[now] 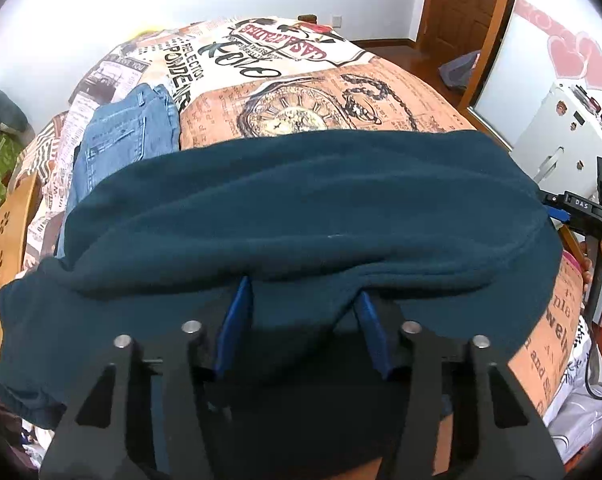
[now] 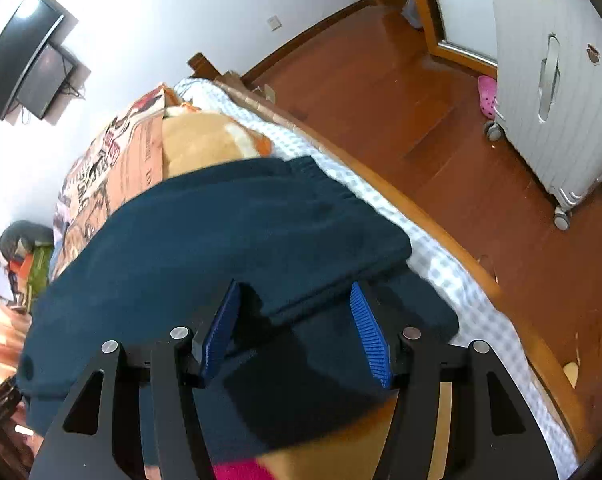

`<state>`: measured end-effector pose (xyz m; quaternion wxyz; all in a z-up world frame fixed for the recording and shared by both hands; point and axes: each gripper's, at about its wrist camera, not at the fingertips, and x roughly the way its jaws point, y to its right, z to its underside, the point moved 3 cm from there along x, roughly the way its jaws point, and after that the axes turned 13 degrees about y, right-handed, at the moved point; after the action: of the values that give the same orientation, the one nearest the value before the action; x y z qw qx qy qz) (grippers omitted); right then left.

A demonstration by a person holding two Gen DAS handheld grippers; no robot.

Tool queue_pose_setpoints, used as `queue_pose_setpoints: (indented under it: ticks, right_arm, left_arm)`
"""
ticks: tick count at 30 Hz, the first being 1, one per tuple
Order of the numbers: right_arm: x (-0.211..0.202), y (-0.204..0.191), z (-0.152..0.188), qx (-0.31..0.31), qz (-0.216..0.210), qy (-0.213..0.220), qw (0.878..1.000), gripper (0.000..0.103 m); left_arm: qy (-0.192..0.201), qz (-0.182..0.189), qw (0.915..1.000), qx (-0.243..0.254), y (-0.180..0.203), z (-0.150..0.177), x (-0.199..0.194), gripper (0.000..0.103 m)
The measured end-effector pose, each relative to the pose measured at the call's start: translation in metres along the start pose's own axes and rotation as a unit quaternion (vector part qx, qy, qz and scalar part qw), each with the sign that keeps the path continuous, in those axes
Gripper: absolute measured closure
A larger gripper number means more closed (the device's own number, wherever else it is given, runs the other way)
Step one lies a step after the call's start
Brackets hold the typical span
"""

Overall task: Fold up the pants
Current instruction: 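Lay the waistband over the pant legs and open both tools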

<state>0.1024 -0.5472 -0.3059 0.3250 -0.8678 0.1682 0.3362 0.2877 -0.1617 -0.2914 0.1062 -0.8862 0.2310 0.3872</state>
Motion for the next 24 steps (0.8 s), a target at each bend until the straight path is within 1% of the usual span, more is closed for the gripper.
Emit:
queue_pose_setpoints:
  ticks: [1,2,3,4,5,6,7,8,9,11,13,17,19,21,24]
  right_arm:
    - [0.002,-0.002,-0.001,-0.004,0.001,0.002,1.0,0.05]
    - [0.004,-0.005,-0.003,-0.011,0.002,0.008,1.0,0.051]
    - [0.005,-0.008,-0.004,-0.02,0.003,0.011,1.0,0.055]
    - [0.005,-0.009,-0.006,-0.026,0.004,0.014,1.0,0.063]
    - [0.004,-0.009,-0.008,-0.034,0.005,0.02,0.999,0.07]
    - [0.001,-0.012,-0.01,-0.046,0.007,0.027,0.999,0.084]
    - [0.001,-0.012,-0.013,-0.051,0.009,0.03,0.998,0.089]
    - [-0.001,-0.013,-0.016,-0.056,0.009,0.038,0.998,0.09]
    - [-0.01,-0.016,-0.02,-0.062,0.007,0.059,0.996,0.091]
    - [-0.022,-0.02,-0.027,-0.078,0.008,0.085,0.993,0.092]
    - [-0.038,-0.027,-0.034,-0.096,0.006,0.111,0.989,0.092]
    - [-0.07,-0.037,-0.045,-0.125,0.003,0.145,0.981,0.092]
    - [-0.078,-0.038,-0.045,-0.132,0.005,0.15,0.98,0.092]
    - [-0.084,-0.031,-0.042,-0.132,0.012,0.148,0.98,0.092]
    - [-0.078,-0.016,-0.029,-0.124,0.025,0.126,0.984,0.092]
  left_arm:
    - [0.002,-0.001,1.0,0.001,0.001,-0.001,0.0,0.057]
    - [0.003,0.0,1.0,0.002,0.002,-0.001,0.0,0.062]
    - [0.004,0.001,1.0,0.004,0.003,-0.002,0.0,0.067]
    - [0.004,0.001,1.0,0.006,0.004,-0.003,0.0,0.07]
    - [0.005,0.002,1.0,0.009,0.005,-0.004,-0.001,0.075]
    - [0.007,0.008,0.9999,0.008,0.005,-0.005,-0.003,0.079]
    - [0.011,0.017,0.9998,0.002,0.004,-0.008,-0.005,0.08]
    - [0.012,0.023,0.9997,-0.004,0.002,-0.009,-0.007,0.081]
    - [0.013,0.03,0.9994,-0.013,0.0,-0.012,-0.01,0.084]
    - [0.019,0.039,0.9987,-0.027,-0.004,-0.017,-0.017,0.086]
    - [0.031,0.037,0.9985,-0.025,-0.004,-0.023,-0.028,0.089]
    - [0.049,0.036,0.9981,-0.012,0.002,-0.031,-0.05,0.089]
    - [0.05,0.041,0.9979,-0.004,0.007,-0.029,-0.059,0.089]
    - [0.046,0.046,0.9979,0.003,0.012,-0.023,-0.063,0.089]
    - [0.024,0.053,0.9982,0.014,0.022,-0.004,-0.061,0.089]
